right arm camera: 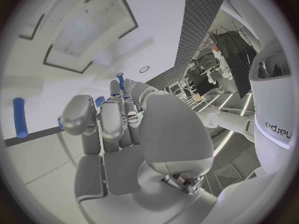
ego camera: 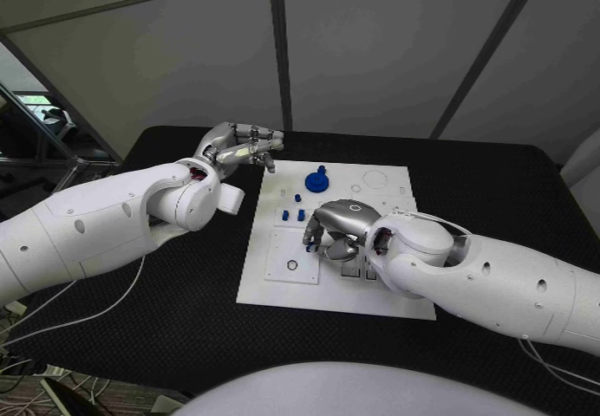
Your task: Assemble the parts on the task board
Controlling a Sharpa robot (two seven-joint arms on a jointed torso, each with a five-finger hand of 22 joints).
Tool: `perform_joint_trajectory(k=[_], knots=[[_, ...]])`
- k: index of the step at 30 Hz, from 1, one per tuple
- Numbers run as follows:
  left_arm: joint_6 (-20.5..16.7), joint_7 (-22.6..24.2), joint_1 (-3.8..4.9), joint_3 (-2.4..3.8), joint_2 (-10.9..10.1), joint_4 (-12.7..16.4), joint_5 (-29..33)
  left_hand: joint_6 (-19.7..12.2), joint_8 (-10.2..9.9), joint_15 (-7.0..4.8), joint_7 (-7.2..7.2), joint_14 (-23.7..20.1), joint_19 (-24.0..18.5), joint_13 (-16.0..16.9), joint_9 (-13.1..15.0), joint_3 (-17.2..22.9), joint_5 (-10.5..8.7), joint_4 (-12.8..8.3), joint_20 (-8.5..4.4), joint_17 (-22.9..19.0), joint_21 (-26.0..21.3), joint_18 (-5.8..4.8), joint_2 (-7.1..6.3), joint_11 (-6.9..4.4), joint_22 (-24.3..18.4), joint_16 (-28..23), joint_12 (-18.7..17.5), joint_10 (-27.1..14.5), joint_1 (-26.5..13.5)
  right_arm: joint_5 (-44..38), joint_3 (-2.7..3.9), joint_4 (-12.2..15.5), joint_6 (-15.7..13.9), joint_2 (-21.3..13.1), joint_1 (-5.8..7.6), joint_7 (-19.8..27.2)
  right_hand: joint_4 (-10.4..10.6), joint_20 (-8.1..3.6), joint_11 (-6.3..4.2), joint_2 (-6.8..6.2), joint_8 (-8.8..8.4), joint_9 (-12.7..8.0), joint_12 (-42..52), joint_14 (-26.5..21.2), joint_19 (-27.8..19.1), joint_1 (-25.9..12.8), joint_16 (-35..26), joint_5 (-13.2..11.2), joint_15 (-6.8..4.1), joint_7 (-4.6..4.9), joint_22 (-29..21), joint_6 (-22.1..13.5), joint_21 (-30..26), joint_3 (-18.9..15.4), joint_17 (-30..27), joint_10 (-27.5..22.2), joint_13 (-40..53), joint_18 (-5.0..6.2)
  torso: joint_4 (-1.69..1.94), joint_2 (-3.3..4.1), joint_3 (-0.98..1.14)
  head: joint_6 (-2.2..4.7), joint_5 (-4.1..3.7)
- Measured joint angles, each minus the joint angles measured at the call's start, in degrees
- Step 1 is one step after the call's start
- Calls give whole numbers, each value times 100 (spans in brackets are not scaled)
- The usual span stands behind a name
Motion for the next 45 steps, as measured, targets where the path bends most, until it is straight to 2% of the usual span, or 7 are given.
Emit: perform_joint_trajectory(k=[11, 22, 25, 27, 32, 34, 45], knots=[[5, -5, 0, 0, -3, 2, 0, 0, 0, 0, 0, 0, 0, 0, 0, 0, 0, 0, 0, -4, 0, 0, 0, 0, 0, 0, 0, 0, 0, -59, -5, 17, 21, -16, -22, -25, 0, 0, 0, 0, 30, 8, 0, 0, 0, 0, 0, 0, 0, 9, 0, 8, 0, 0, -8, 0, 0, 0, -1, 0, 0, -8, 10], [14, -14, 0, 0, -4, 5, 0, 0, 0, 0, 0, 0, 0, -6, 0, 0, 0, 0, 0, -10, 0, 0, 0, 0, -8, -27, 0, 0, 0, -79, -1, -19, 23, 17, -22, -32, -14, 0, 1, 0, 22, 6, -45, 0, 0, 0, 0, 0, 0, 20, -32, -5, 0, -33, -56, -1, 0, 0, -3, 0, -4, -2, -35], [16, -17, 0, 0, -6, 7, 0, 0, 0, 0, 0, 0, 0, -6, 0, 0, 0, 0, 0, -9, 0, 0, 0, 0, -8, -27, 0, 0, 0, -79, -1, -48, 23, 30, -21, -32, 32, 25, 87, -58, -106, -30, -168, 0, -25, -112, -22, -31, 0, 110, -69, -207, 0, -79, -105, -177, -38, -1, -3, 0, -5, -1, -36], [17, -19, 0, 0, -9, 8, 0, 0, 0, 0, 0, 0, 0, -6, 0, 0, 0, 0, 0, -9, 0, 0, 0, 0, -8, -27, 0, 0, 0, -79, -12, -74, 33, 36, -23, -37, 64, 61, 128, -107, -189, -76, -220, 3, -61, -168, -27, -46, 45, 143, -95, -352, 0, -110, -129, -275, -57, 0, -3, 0, -5, -1, -35], [23, -26, 0, 0, -12, 10, 0, 0, 0, 0, 0, 0, 0, -6, 0, 0, 0, 0, 0, -9, 0, 0, 0, 21, -7, -27, 0, -21, 0, -82, -13, -101, 42, 42, -31, -57, 94, 100, 171, -192, -239, -136, -279, 9, -100, -253, -27, -13, 54, 124, -157, -650, -33, -189, -158, -508, -86, 0, -2, -3, -5, -6, -20], [26, -29, 0, 0, -12, 10, 0, 0, 0, 0, 0, 0, 0, -5, 0, 0, 0, 0, 0, -9, 0, 0, 0, 21, -7, -27, 0, -21, 0, -82, -14, -103, 43, 51, -31, -59, 95, 114, 152, -209, -239, -136, -298, 9, -114, -270, -27, -13, 54, 107, -167, -732, -33, -190, -169, -545, -98, 0, -2, -3, -5, -7, -17], [42, -47, 0, 0, -13, 10, 1, 0, 0, 0, 0, 0, 0, -5, 0, 0, 0, 0, 0, -9, 0, 0, 0, 21, -7, -27, 0, -21, 0, -83, -17, -88, 42, 46, -34, -51, 94, 114, 152, -209, -239, -136, -298, 9, -114, -270, -26, -13, 54, 89, -173, -750, -55, -221, -145, -545, -89, 0, -2, -3, -2, -7, -13]])
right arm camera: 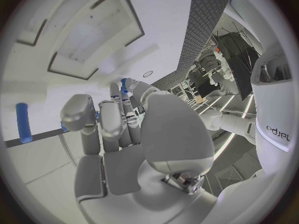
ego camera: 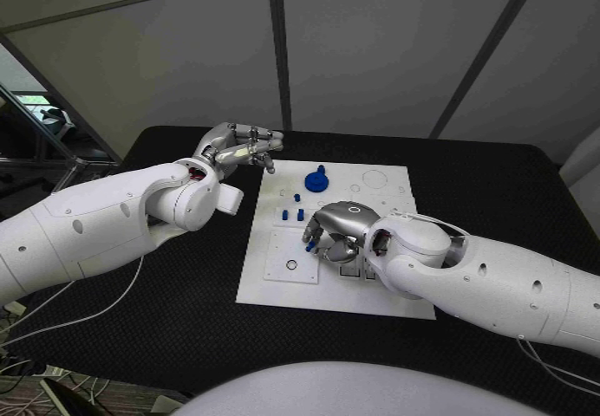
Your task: Assemble the parts on the task board
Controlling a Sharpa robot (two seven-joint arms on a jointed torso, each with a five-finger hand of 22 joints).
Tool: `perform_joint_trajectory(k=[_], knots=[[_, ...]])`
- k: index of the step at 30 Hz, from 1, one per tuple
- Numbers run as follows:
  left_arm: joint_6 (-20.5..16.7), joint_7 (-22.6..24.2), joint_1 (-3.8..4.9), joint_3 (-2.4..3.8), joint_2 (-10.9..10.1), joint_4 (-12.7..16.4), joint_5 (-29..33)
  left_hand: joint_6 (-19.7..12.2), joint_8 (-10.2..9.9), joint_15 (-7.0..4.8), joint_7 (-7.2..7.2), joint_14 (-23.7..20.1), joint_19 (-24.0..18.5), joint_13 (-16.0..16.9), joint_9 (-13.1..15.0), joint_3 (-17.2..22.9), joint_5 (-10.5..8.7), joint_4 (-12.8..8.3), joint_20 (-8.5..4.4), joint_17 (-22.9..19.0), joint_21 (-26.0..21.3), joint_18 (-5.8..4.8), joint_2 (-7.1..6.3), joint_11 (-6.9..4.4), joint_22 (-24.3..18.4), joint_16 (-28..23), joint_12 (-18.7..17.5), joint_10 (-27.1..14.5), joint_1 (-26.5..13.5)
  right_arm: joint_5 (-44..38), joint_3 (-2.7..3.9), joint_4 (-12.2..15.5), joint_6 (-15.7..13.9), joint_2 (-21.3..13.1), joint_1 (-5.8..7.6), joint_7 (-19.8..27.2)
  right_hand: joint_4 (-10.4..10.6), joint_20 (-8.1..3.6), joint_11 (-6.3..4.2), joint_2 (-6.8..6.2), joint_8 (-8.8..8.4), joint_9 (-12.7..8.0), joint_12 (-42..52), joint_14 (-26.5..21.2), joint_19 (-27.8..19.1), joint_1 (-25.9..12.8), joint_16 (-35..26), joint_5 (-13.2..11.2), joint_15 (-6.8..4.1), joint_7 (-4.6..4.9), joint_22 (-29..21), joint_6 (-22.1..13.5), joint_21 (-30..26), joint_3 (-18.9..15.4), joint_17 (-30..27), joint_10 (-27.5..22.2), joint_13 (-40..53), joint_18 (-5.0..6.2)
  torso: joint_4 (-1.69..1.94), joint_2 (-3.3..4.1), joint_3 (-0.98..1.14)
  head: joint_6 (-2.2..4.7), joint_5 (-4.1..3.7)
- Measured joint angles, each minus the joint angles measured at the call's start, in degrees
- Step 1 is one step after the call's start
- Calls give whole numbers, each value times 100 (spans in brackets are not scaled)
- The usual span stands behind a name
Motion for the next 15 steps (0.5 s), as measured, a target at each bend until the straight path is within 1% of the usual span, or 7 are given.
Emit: perform_joint_trajectory(k=[3, 6, 10, 15], knots=[[5, -5, 0, 0, 0, -2, 0, 0, 0, 0, 0, 0, 0, 0, 0, 0, 0, 0, 0, 0, 0, 0, 0, 0, 0, 0, 0, 0, 0, 0, -1, 17, -4, -7, -2, 6, -9, -21, -1, 0, 0, 8, 67, 0, -21, 0, 24, 0, 0, 0, 11, 0, 0, -9, 5, 1, 13, 0, 0, 0, 0, 0, 0], [10, -13, 0, 0, 2, -5, 0, 0, 0, 0, 0, 0, 0, 0, 0, 0, 0, 0, 0, 0, 0, 0, 0, 0, 0, 0, 0, 0, 0, 0, -4, 43, -10, -13, -6, 14, -16, -22, -52, 0, 0, 16, 119, 0, -22, 0, 24, 0, 0, 0, 37, 0, 0, -16, 5, 52, 36, 0, 0, 0, 2, -3, 0], [18, -24, 0, 0, 5, -8, 0, -22, 0, 0, 22, 0, 0, 0, 0, 0, 0, 0, 0, -7, 0, 0, 0, 0, -6, 0, 0, 0, 0, 0, -4, 64, -20, -16, -6, 25, -16, -22, -30, 0, 20, 16, 120, 0, -22, 0, 24, 0, 0, 0, 41, 0, 0, -16, 4, 75, 41, 0, 0, 0, 3, -6, -1], [25, -33, 0, 0, 9, -11, 0, -22, 0, 0, 22, 0, 0, 1, 0, 0, 0, 0, 0, -7, 0, 0, 0, 0, -6, 0, 0, 0, 0, 0, -4, 68, -54, -16, -6, 33, -31, -22, -51, -16, 20, 15, 143, 0, -22, 17, 53, 0, 0, 0, 40, 0, 0, -31, 4, 95, 41, 0, 0, 0, 3, -7, -4]])
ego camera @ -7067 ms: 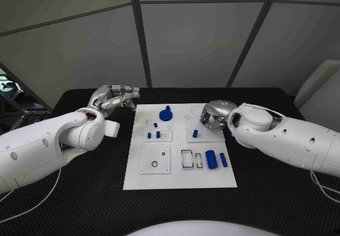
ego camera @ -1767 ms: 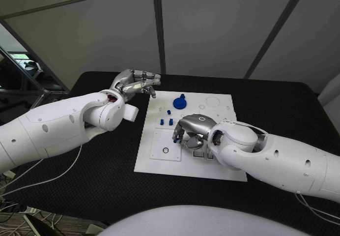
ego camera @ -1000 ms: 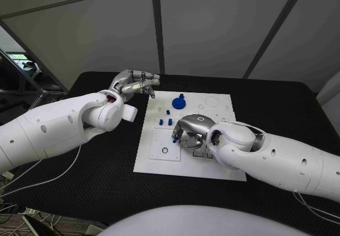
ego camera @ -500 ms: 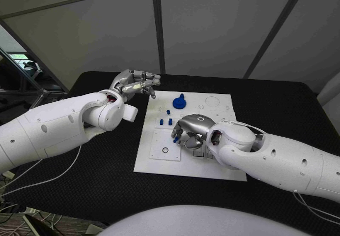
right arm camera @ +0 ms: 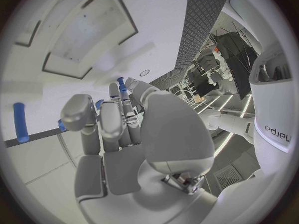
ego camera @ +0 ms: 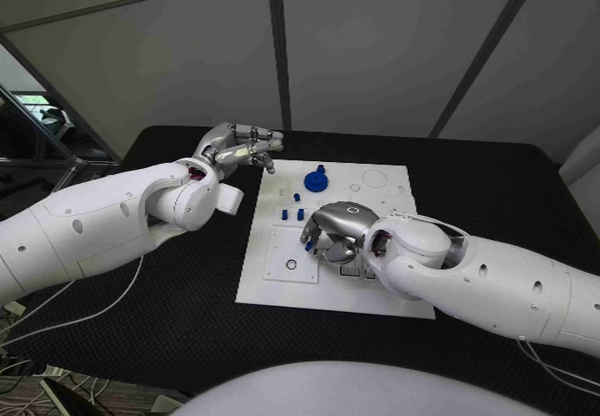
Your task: Assemble the parts on the task board
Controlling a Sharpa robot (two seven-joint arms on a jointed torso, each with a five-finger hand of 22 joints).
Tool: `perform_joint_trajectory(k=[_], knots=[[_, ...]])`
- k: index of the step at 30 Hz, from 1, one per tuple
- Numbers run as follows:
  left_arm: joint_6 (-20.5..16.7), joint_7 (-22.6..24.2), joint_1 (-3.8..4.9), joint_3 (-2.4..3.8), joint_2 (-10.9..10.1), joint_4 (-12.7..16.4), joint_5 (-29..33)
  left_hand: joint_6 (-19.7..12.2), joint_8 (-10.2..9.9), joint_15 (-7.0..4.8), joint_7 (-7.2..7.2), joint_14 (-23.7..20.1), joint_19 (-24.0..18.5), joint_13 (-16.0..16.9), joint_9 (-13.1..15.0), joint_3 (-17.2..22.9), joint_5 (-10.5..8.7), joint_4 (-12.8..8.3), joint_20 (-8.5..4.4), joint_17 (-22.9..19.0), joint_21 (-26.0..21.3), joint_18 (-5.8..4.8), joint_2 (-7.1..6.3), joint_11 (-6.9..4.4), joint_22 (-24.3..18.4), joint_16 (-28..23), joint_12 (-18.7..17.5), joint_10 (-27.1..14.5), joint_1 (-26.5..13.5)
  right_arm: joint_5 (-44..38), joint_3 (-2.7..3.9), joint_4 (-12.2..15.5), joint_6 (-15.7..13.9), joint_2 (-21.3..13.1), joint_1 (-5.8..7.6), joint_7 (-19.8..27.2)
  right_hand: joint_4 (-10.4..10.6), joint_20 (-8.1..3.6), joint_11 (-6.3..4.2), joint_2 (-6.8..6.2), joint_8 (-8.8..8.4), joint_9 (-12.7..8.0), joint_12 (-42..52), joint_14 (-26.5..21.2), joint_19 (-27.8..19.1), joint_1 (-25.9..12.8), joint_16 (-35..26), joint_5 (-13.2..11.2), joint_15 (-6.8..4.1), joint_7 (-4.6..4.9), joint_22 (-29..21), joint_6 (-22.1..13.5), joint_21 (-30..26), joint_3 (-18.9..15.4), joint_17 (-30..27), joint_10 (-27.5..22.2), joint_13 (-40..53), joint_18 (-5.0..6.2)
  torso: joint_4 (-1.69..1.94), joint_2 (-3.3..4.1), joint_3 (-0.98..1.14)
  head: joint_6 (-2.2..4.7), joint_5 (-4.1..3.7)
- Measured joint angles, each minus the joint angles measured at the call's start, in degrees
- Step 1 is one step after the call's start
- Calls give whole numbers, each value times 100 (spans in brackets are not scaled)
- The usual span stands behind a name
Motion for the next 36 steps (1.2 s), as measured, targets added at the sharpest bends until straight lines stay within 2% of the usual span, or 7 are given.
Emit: perform_joint_trajectory(k=[19, 21, 25, 29, 30, 33, 36], knots=[[20, -47, 0, 0, -3, -4, 0, 1, 0, 0, -1, 0, 0, -5, 0, 0, 0, 0, 0, 1, 0, 0, 0, 0, 1, 0, 0, 0, 0, 0, 0, -7, -72, -23, 0, -4, 0, 0, 0, 1, -1, -1, 0, 0, 0, 44, 2, 0, 0, 0, -8, 0, 0, 0, 4, 0, -1, -1, -3, 2, -3, 5, 2], [23, -50, 0, 0, -3, -4, 0, 1, 0, 0, -1, 0, 0, -5, 0, 0, 0, 0, 0, 1, 0, 0, 0, 0, 1, 0, 0, 0, 0, 0, 0, 27, -85, -62, 0, -4, 0, 0, 1, 1, -1, -1, 0, 0, 0, 44, 2, 0, 0, -18, -23, -18, 0, 0, 4, -2, -1, 0, -3, 2, -3, 10, -5], [29, -57, 0, 0, -9, -3, 0, 1, 0, 0, -1, 0, 0, -4, 0, 0, 0, 0, 0, 1, 0, 0, 0, 0, 1, 0, 0, 0, 0, 0, 0, 177, -165, -255, -1, -5, -16, 8, 45, 1, -1, -1, 0, 0, -53, 44, 2, 0, 0, 14, -75, -52, -3, -16, -51, -134, -9, -1, -3, 0, -3, 26, -25], [31, -63, 0, -1, -22, -3, 0, 1, 0, 0, -1, 0, -20, -4, 0, 0, 0, 0, 20, -6, -22, 0, 0, 0, -5, 0, 0, 0, 0, 0, 7, 397, -313, -525, -1, -4, 1, 30, 83, 1, -1, 8, -46, -15, -261, 44, -221, 0, 26, 32, -445, -70, -269, -65, -353, -310, -42, -1, -3, -7, -3, 66, -51], [32, -64, 0, -1, -24, -2, 0, 1, 0, 0, -1, 0, -20, -4, 0, 0, 0, 0, 20, -6, -22, 0, 0, 0, -5, 0, 0, 0, 0, 9, 35, 484, -355, -629, -1, -2, 11, 39, 94, 2, -1, 13, -46, 0, -287, 44, -255, 0, 41, 32, -495, -70, -306, -75, -402, -323, -48, 0, -3, -9, -3, 79, -60], [33, -65, 0, -1, -27, 5, 0, 1, 0, 0, -1, 0, -20, -4, 0, 0, 0, 0, 20, -6, -22, 0, 0, 0, -4, 0, 0, 0, 0, 69, 212, 617, -439, -854, 17, 6, 13, 40, 102, 1, 18, 14, -46, 0, -288, 44, -277, 0, 42, 25, -522, -64, -313, -77, -444, -331, -49, -1, 0, -10, -6, 128, -108], [34, -65, 0, -1, -33, 9, 0, 1, 0, 0, -1, 0, -20, -4, 0, 0, 0, 0, 20, -6, -22, 0, 0, 0, -4, 0, 0, 0, 0, 161, 354, 687, -478, -1040, 101, 10, 13, 40, 102, -5, 20, 14, -46, 0, -288, 41, -283, 0, 41, 11, -513, -49, -313, -77, -443, -331, -49, -1, 1, -10, -10, 166, -135]])
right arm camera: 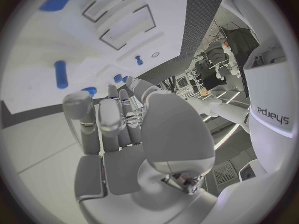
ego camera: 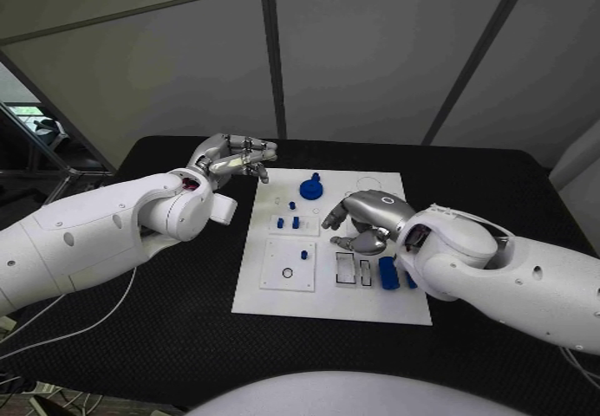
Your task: Assemble the parts on the task board
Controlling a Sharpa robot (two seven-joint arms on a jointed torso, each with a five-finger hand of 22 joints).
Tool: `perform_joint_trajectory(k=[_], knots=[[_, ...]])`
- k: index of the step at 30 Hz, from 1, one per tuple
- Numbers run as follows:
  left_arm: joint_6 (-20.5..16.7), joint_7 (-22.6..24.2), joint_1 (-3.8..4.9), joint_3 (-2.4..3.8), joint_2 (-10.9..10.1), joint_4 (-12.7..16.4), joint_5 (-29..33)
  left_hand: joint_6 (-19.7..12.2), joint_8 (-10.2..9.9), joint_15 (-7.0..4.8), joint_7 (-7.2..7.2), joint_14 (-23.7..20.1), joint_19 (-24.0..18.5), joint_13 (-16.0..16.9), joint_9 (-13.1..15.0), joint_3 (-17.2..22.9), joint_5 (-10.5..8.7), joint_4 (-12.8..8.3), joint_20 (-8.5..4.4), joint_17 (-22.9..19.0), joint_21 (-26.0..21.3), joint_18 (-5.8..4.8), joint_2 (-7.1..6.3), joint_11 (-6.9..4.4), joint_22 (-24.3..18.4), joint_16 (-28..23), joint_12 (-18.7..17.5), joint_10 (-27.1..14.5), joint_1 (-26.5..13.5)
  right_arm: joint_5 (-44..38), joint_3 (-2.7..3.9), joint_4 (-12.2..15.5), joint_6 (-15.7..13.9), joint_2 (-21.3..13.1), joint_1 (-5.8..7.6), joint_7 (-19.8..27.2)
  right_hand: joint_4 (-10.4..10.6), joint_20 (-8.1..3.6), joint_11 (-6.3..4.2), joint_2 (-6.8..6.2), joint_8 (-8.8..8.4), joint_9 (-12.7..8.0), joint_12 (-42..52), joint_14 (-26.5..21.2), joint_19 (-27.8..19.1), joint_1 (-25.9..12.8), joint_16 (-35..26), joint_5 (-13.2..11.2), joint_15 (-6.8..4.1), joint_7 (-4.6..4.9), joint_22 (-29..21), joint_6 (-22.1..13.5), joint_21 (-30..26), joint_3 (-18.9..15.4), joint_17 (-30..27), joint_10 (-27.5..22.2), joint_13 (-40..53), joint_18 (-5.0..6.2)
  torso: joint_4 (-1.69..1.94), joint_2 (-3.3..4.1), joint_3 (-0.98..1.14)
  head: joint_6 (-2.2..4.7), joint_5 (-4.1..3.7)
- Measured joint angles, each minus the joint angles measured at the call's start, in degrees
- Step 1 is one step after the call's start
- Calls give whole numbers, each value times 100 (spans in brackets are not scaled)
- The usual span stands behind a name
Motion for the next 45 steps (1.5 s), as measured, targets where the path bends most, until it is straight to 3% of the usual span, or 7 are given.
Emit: perform_joint_trajectory(k=[2, 5, 8, 11, 14, 21, 45], knots=[[0, 0, 0, 0, -9, 6, 0, 0, 0, 0, 0, 0, 0, 0, 0, 0, 0, 0, 0, 0, 0, 0, 0, 0, 0, 0, 0, 0, 0, 99, 168, 61, 13, -158, 60, -2, 3, 22, 1, -80, -1, 0, -34, -21, -22, -22, -38, 0, 21, 0, -59, 0, -47, -68, -59, -149, -23, 0, 0, -3, -2, 33, -22], [0, 2, 0, -1, -27, 19, 0, 0, 0, 0, 0, 0, 0, -5, 0, 0, 0, 0, 0, 0, 0, 0, 0, -20, 0, 0, 0, -20, 0, 213, 314, 119, 89, -392, 121, -22, 18, 32, 28, -122, -1, 0, -66, -41, -91, -64, -128, 0, 41, -11, -184, -11, -144, -210, -189, -320, -32, 1, -2, -7, -3, 64, -55], [-3, 4, 0, -1, -46, 25, 0, 0, 0, 0, 0, 0, 0, -5, 0, 0, 0, 0, 0, 0, 0, 0, 0, -20, 0, 0, 0, -20, 0, 275, 362, 82, 170, -529, 137, -54, 32, 52, 24, -122, -1, -6, -66, -61, -111, -64, -159, 0, 61, -15, -235, -60, -176, -316, -254, -376, -32, 93, -10, -7, -3, 101, -93], [-5, 7, 0, -1, -55, 37, 0, 0, 0, 0, 0, 0, 0, -5, 0, 0, 0, 0, 0, 1, 0, 0, 0, -20, 0, 0, 0, -20, 0, 312, 388, 8, 236, -566, 142, -90, 60, 52, 30, -122, -1, -11, -66, -61, -111, -64, -165, 0, 61, -22, -276, -126, -188, -376, -295, -461, -32, 93, -16, -7, -4, 114, -101], [-7, 9, 0, -1, -55, 44, 0, 0, 0, 0, 0, 0, 0, -5, 0, 0, 0, 0, 0, 1, 0, 0, 0, -20, 1, 0, 0, -20, 0, 327, 403, -64, 293, -556, 151, -116, 57, 52, 51, -123, -1, -11, -66, -61, -111, -63, -165, 0, 61, -24, -277, -128, -205, -404, -300, -481, -31, 93, -16, -4, -3, 118, -114], [-7, 11, 0, -1, -58, 51, 0, 0, 0, 0, 0, 0, 0, -4, 0, 0, 0, 0, 0, 1, 0, 0, 0, -20, 1, 0, 0, -20, 0, 292, 406, -275, 522, -406, 153, -166, 92, 73, 83, -168, -2, -17, -29, -102, -132, -18, -202, -45, 102, -147, -364, -252, -284, -645, -398, -636, -31, 93, -5, 3, 0, 105, -101], [-9, 11, 1, 0, -55, 47, 0, 0, 0, 0, 0, 0, 0, -3, 0, 0, 0, 0, 0, -6, 0, 0, 23, -20, -5, -20, 0, -20, -23, 78, 280, -706, 1302, -15, 126, -338, 123, 51, -20, 45, 64, 30, 356, -60, -109, 193, -135, -12, 59, -46, -302, -35, -285, -739, -361, -345, -11, 92, -11, 7, 3, 46, -67]])
